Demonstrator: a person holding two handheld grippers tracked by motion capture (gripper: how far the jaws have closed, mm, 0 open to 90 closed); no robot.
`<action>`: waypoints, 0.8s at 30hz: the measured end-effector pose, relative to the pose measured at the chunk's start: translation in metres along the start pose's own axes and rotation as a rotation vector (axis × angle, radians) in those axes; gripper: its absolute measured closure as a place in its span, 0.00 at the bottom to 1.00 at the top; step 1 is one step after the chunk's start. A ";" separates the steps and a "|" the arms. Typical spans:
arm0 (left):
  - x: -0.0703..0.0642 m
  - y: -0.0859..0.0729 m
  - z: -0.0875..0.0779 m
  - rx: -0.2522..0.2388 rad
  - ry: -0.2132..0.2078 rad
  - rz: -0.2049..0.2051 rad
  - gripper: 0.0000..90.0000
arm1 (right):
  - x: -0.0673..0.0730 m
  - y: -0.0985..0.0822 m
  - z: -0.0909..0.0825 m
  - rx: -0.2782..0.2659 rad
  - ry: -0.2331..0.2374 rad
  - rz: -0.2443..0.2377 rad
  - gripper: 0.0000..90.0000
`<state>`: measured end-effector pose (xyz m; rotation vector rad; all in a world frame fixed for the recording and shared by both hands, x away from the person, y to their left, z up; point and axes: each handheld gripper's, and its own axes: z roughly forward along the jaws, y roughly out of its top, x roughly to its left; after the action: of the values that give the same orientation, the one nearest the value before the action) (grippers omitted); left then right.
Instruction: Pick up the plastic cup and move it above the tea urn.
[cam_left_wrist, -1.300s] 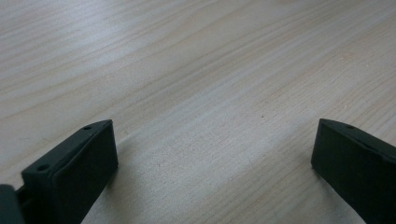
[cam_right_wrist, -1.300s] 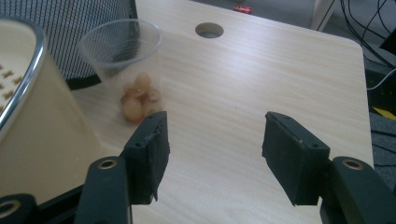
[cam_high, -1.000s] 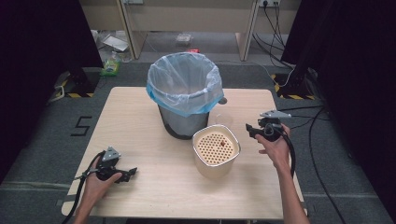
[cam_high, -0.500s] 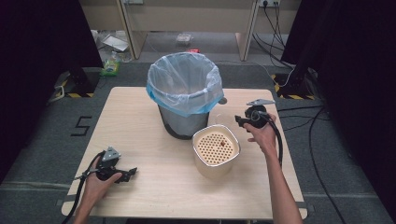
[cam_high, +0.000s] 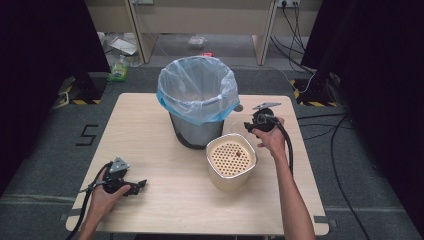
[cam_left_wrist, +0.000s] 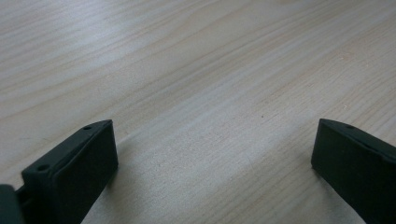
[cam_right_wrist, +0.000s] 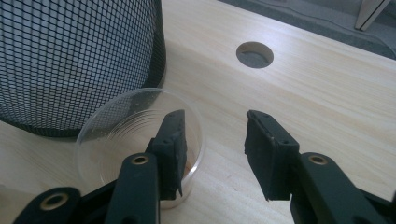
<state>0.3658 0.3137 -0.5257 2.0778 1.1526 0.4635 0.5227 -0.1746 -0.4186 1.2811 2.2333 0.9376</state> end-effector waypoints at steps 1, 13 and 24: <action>0.000 0.000 0.000 0.000 0.000 0.000 0.00 | 0.000 0.001 0.002 0.002 0.002 -0.003 0.67; 0.000 0.000 0.000 0.000 0.000 0.000 0.00 | 0.003 0.000 0.018 0.070 0.028 -0.034 0.83; 0.000 0.000 0.000 0.000 0.000 0.000 0.00 | 0.005 -0.002 0.007 0.025 0.061 -0.100 0.96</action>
<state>0.3658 0.3137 -0.5257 2.0780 1.1525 0.4637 0.5234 -0.1682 -0.4247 1.1537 2.3395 0.9254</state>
